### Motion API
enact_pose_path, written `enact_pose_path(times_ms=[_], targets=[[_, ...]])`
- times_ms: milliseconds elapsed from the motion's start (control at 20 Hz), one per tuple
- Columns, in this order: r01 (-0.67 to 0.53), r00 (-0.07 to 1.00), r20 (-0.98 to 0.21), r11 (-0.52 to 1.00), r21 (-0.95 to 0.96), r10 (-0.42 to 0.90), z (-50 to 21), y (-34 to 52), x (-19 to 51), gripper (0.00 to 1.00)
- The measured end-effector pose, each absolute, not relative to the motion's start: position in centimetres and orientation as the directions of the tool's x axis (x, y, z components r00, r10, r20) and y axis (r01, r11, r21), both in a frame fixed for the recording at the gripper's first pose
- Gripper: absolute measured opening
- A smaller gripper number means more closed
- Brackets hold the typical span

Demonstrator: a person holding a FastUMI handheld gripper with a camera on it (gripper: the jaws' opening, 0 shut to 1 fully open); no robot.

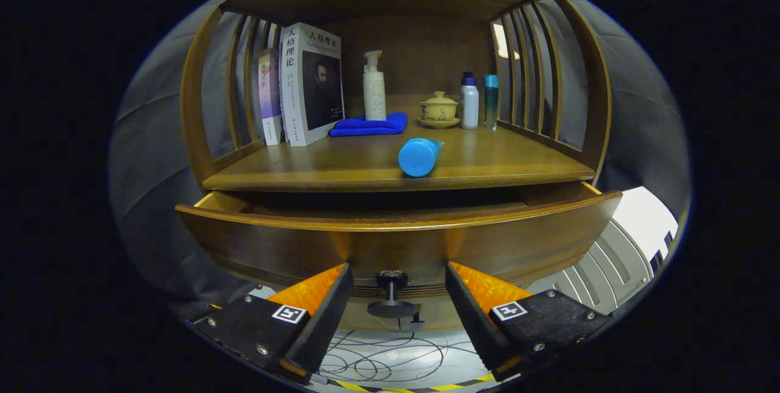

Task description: Pull open the drawer, take out the items inside it, and place them on the countertop above the cabinet.

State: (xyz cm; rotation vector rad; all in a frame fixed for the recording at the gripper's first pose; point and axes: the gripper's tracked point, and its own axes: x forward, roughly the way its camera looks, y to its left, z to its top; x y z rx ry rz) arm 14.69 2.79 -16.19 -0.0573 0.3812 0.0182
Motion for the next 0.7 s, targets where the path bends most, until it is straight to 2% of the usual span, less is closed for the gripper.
enact_pose_path(times_ms=[400, 700], targets=[[-0.022, 0.925, -0.381, 0.999, -0.048, 0.002, -16.2, 3.0, 18.3, 0.95], [-0.02, 0.925, -0.381, 1.0, -0.009, 0.015, -15.5, 4.1, 18.5, 0.95]])
